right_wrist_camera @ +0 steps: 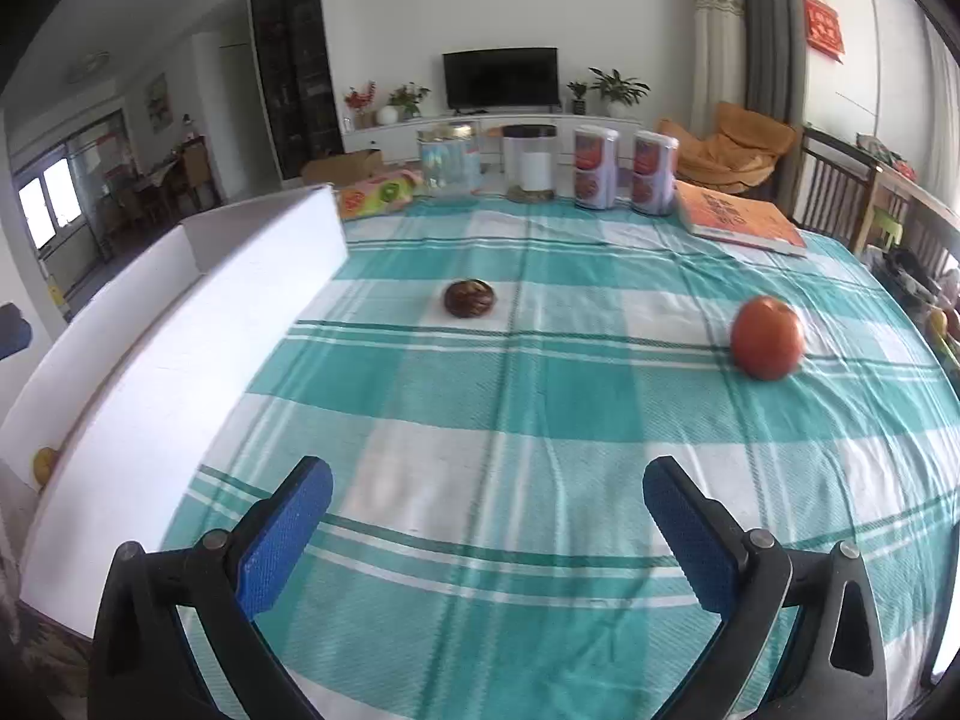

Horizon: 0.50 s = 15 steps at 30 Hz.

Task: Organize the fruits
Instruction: 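Move both open tools back over the table toward the remaining fruits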

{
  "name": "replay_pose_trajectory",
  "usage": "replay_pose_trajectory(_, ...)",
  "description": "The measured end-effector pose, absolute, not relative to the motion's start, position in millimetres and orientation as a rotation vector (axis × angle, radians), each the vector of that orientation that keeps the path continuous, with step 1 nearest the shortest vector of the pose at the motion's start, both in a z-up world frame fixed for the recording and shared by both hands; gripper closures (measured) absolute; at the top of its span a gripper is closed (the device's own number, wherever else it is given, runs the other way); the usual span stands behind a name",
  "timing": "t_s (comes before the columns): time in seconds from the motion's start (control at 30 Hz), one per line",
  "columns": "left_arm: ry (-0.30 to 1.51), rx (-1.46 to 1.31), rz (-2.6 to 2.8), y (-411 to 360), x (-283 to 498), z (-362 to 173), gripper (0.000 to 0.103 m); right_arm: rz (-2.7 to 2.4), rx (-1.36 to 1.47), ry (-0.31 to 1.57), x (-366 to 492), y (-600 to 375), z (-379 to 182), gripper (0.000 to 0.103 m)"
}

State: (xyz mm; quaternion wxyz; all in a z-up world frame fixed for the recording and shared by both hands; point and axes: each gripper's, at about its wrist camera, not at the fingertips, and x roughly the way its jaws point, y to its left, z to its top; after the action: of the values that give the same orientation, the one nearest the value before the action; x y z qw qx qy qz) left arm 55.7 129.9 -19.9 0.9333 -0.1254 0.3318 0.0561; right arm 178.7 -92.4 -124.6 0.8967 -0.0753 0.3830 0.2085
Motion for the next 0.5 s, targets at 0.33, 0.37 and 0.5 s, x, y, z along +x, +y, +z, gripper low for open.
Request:
replay_pose_trajectory(0.33,0.928,-0.091,-0.135,-12.4,168.7,-127.7,0.013,0.142,-0.129,0.871,209.4,-207.9,-161.1,0.000)
replay_pose_trajectory(0.37,0.949,-0.070,-0.118,-17.0,177.0,-139.4,0.013,0.130,-0.137,0.875,210.7,-210.2,-162.7,0.000)
replay_pose_trajectory(0.5,0.955,-0.013,-0.065,-22.6,191.4,-162.5,0.013,0.128,-0.066,0.922,213.7,-228.4,-171.5,0.000)
